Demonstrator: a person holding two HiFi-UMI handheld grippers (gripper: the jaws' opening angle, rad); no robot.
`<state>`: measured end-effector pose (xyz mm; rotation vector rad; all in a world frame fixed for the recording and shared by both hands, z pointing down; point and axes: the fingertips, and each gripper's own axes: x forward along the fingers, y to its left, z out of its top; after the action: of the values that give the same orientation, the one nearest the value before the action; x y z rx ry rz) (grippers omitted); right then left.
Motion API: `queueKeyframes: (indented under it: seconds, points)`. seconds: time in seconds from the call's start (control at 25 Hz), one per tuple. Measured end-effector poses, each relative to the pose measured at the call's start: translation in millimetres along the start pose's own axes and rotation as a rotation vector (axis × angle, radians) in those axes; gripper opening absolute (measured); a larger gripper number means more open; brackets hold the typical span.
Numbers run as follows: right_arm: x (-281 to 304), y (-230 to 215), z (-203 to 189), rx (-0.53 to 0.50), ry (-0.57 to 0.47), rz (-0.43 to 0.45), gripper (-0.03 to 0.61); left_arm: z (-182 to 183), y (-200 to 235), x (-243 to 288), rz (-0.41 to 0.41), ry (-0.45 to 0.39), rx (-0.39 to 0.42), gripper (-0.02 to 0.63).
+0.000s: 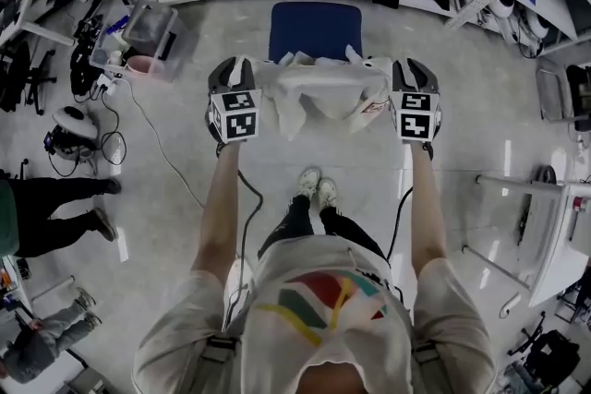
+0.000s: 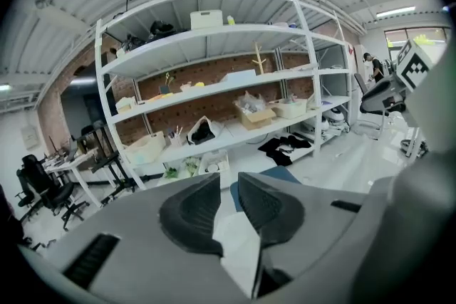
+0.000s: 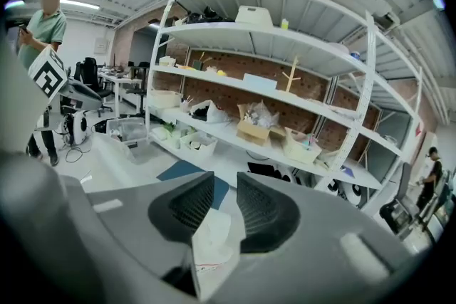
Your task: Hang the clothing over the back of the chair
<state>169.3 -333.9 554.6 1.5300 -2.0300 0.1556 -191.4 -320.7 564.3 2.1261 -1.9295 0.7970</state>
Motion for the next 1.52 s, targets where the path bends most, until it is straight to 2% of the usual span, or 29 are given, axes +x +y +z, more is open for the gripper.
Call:
queueKeyframes:
  seconds: [0.2, 0.4, 0.56, 0.76, 0.88, 1.08, 1.28, 1.52]
  points:
    - [-21, -23, 64, -0.007, -0.115, -0.054, 0.088, 74, 11, -19, 0.029, -0.149, -0.013, 0.035]
    - [-61, -37, 142, -0.013, -0.287, -0.111, 0.008, 157, 6, -52, 0.028, -0.318, -0.019, 0.017]
    - [-100, -34, 199, -0.015, -0.442, -0.108, 0.006, 215, -2, -85, 0.008, -0.439, -0.041, 0.015]
    - [-156, -30, 246, -0.033, -0.599, -0.129, 0.005, 268, -12, -139, -0.004, -0.575, -0.095, 0.015]
    - [-187, -19, 258, -0.032, -0.668, -0.117, 0.005, 280, -18, -169, -0.002, -0.624, -0.117, 0.015]
    - [-219, 13, 253, -0.057, -0.712, -0.09, 0.005, 276, -31, -200, 0.007, -0.673, -0.092, 0.015]
    - [-234, 44, 227, -0.032, -0.728, -0.032, 0.005, 242, -56, -215, 0.002, -0.644, -0.043, 0.015]
    - [-230, 61, 200, -0.001, -0.67, 0.021, 0.005, 220, -63, -218, -0.018, -0.619, -0.057, 0.015]
